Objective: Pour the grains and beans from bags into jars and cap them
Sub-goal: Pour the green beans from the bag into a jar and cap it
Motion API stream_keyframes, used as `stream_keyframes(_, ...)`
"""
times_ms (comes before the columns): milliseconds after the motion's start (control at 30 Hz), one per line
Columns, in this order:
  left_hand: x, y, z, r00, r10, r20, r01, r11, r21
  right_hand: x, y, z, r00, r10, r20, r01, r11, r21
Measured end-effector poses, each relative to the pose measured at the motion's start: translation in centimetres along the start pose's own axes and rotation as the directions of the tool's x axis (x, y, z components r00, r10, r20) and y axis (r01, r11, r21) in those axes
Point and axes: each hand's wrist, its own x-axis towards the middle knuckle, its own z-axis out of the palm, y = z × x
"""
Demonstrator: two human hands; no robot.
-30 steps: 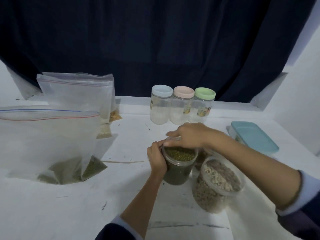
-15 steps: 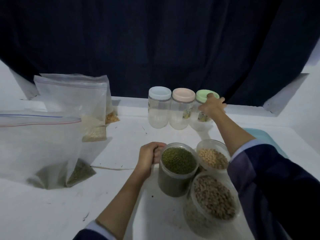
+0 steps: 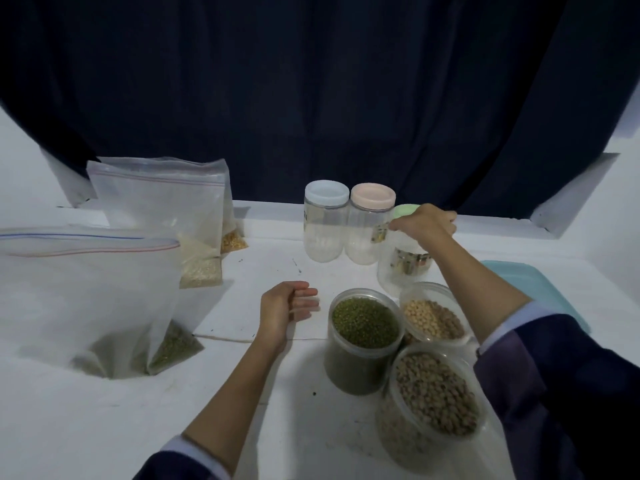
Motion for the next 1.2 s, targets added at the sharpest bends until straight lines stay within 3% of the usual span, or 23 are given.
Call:
stream_keyframes(200,-1.0,1.5,-1.6,0.978,0.176,0.113,-0.2,0.945,0.26,-7.8,-4.0,2.3,0.925,-0.299,0.234,0.316,0.948,-0.038)
stream_keyframes(300,-2.2,2.6,-3.4,0.948,0.242,0.209,-0.308,0.862,0.403,-12.3,-6.3,3.2,0.8,-0.446,0.402,0.495,0.869,-0.019)
stream_keyframes(367,-3.1,3.0,-5.1,0.92,0.313,0.237,-0.386,0.83,0.403,-15.2,-7.5,3.7,0.693,-0.509,0.51,0.601,0.799,-0.019)
stream_keyframes(500,-4.9,3.0,-8.9,0.885,0.442,0.146,-0.464,0.814,0.35,-19.6,-8.5,4.0,0.569,-0.552,0.61,0.686,0.727,0.019)
stream_keyframes(600,-6.4,2.9,-11.3,0.864,0.472,0.177,-0.503,0.784,0.364,-22.5,-8.4,5.1,0.584,-0.551,0.596,0.671,0.741,0.028)
stream_keyframes(700,-7.1,3.3,-12.8,0.874,0.457,0.164,-0.483,0.789,0.38,-25.3,-8.8,7.2,0.599,-0.621,0.505,0.74,0.671,-0.051)
stream_keyframes(800,-7.4,3.7,-14.8,0.896,0.418,0.152,-0.441,0.793,0.421,-26.9,-9.1,9.4,0.632,-0.699,0.335,0.753,0.655,-0.053)
stream_keyframes(900,-7.5,3.8,-16.6,0.892,0.402,0.205,-0.451,0.79,0.415,-28.0,-8.6,11.6,0.688,-0.723,0.055,0.719,0.69,0.082)
stream_keyframes(967,-7.3,3.7,-17.3,0.888,0.402,0.223,-0.459,0.797,0.393,-28.3,-8.3,12.4,0.704,-0.71,-0.037,0.705,0.691,0.156)
stream_keyframes(1033,-6.9,3.8,-18.0,0.884,0.392,0.255,-0.464,0.806,0.368,-28.0,-8.0,12.3,0.687,-0.727,0.001,0.701,0.662,0.264)
stream_keyframes(1200,-7.0,4.2,-18.9,0.871,0.298,0.392,-0.438,0.832,0.341,-26.2,-6.9,10.9,0.518,-0.832,0.198,0.686,0.542,0.484)
